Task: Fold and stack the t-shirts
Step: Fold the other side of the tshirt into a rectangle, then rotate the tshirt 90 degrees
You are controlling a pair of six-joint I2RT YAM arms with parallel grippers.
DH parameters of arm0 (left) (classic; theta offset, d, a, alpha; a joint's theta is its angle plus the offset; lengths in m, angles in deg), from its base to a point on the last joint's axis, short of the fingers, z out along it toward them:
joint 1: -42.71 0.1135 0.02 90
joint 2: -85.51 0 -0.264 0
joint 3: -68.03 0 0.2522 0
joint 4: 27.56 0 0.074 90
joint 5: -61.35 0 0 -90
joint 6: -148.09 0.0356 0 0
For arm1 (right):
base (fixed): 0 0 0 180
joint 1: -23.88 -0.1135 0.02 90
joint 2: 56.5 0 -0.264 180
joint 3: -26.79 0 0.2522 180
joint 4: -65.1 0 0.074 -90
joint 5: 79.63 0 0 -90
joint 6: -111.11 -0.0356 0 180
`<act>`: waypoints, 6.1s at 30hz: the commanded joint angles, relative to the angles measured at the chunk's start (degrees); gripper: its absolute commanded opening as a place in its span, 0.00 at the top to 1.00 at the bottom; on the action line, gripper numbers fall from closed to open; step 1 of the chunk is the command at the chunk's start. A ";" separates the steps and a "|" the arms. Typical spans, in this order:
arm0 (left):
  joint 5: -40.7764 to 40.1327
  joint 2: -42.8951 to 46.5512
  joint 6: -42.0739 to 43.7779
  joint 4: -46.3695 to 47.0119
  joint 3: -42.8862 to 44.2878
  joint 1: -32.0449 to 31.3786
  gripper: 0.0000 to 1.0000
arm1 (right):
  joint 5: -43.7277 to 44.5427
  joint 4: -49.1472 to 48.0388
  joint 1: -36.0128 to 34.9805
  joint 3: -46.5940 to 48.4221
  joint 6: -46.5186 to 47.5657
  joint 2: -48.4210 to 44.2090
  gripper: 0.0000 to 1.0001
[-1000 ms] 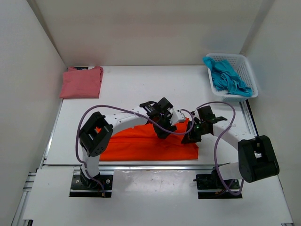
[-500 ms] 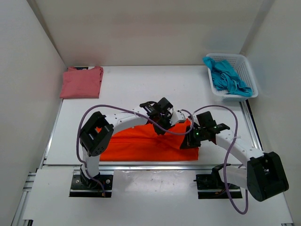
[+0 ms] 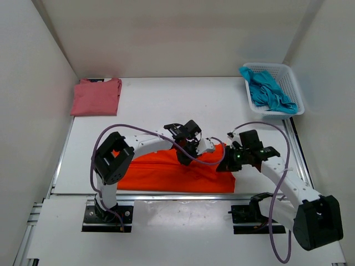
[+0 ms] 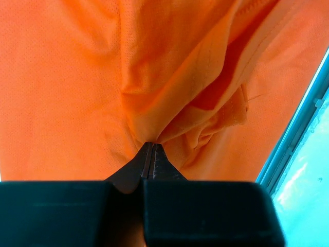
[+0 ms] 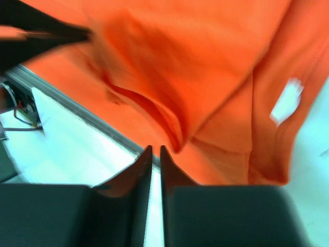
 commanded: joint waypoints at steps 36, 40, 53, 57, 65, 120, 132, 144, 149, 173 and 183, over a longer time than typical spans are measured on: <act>-4.29 8.55 -3.16 3.51 -2.26 12.79 0.83 | 1.76 -2.31 -19.81 13.67 11.63 27.98 1.00; -2.37 7.94 -2.90 2.11 -0.95 11.91 0.82 | 2.11 -2.30 -21.40 13.76 10.49 30.62 1.00; 12.49 5.04 -8.26 3.23 1.78 7.87 0.56 | 3.96 -17.32 -9.56 -2.47 -5.93 4.46 1.00; 11.70 1.88 -9.49 5.52 2.57 3.48 0.53 | 1.15 -19.00 -3.23 -7.67 -8.84 0.04 1.00; 6.88 -2.43 -9.32 7.37 -0.76 0.48 0.54 | 2.11 -17.33 -3.12 -10.75 -10.07 4.69 1.00; -10.97 -3.13 -2.55 9.05 -2.08 18.24 0.77 | -1.40 -26.56 11.20 5.06 -8.41 24.47 1.00; -12.47 -2.96 -3.43 9.48 -2.52 18.59 1.00 | 0.70 -24.62 14.72 0.85 -8.67 20.52 0.99; -11.85 -1.99 -3.16 8.34 -2.61 18.32 0.91 | 0.25 -26.04 14.28 1.63 -8.14 19.38 0.68; -11.50 -0.85 -3.25 8.69 -2.61 17.97 0.89 | 5.18 -25.07 15.69 3.65 -7.18 13.49 0.50; -12.73 -0.06 -3.34 7.11 -0.94 18.41 0.80 | 4.66 -21.90 13.31 22.71 -3.93 39.67 1.00; -12.90 1.35 -4.22 2.89 5.20 25.60 0.23 | 4.83 -3.49 9.46 81.12 3.27 71.12 0.47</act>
